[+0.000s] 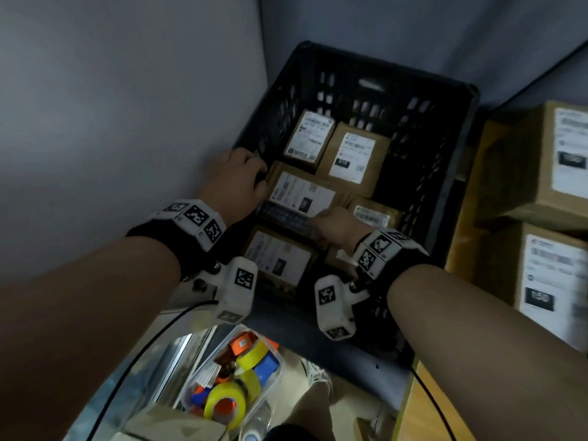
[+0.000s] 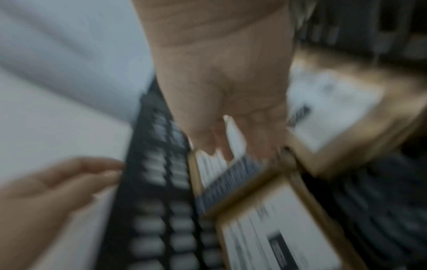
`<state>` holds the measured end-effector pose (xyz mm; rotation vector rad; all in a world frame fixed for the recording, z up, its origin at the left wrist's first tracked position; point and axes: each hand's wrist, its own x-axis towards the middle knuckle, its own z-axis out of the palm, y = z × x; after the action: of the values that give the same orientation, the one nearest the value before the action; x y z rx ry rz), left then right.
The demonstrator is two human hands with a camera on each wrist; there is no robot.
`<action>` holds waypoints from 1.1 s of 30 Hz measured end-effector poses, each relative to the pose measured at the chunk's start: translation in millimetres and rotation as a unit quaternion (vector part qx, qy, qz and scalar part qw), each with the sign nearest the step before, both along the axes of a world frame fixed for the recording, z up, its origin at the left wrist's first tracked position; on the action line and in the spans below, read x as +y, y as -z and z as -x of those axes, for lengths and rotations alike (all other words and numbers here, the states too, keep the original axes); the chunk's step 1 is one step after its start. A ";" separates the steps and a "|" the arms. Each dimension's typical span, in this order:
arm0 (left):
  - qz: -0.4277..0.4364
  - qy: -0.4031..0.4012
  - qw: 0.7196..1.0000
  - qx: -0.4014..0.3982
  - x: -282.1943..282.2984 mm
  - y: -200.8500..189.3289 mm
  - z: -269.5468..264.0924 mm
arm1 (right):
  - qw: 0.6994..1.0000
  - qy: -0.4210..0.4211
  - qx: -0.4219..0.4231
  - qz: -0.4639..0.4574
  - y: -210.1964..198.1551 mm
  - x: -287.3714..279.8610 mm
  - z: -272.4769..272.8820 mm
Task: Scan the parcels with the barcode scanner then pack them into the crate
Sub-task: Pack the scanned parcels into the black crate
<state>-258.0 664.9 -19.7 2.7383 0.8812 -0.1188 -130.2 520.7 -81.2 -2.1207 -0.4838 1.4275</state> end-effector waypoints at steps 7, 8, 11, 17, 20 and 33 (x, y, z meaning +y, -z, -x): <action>0.140 0.018 0.989 -0.051 -45.9 -47.3 -78.9 | 0.970 0.152 -0.140 -0.129 -103.0 -78.2 -52.0; 0.157 0.026 0.986 -0.057 -59.7 -56.2 -91.7 | 0.962 0.164 -0.165 -0.141 -117.8 -92.6 -59.1; 0.209 0.048 0.973 -0.081 -107.1 -80.2 -125.8 | 0.930 0.191 -0.272 -0.158 -155.8 -141.7 -76.1; 0.285 0.079 0.951 -0.095 -198.2 -91.3 -160.7 | 0.880 0.249 -0.393 -0.094 -192.9 -235.7 -94.6; 0.313 0.108 0.940 -0.087 -236.2 -94.3 -165.5 | 0.873 0.239 -0.424 -0.035 -196.3 -283.9 -102.3; 0.408 0.037 0.912 0.021 -325.0 -80.2 -149.5 | 0.927 0.351 -0.132 0.009 -152.2 -373.4 -90.3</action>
<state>-108.5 339.9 60.5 1.9797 0.5515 -0.4494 -39.9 147.3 71.0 -2.1818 0.2004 0.7437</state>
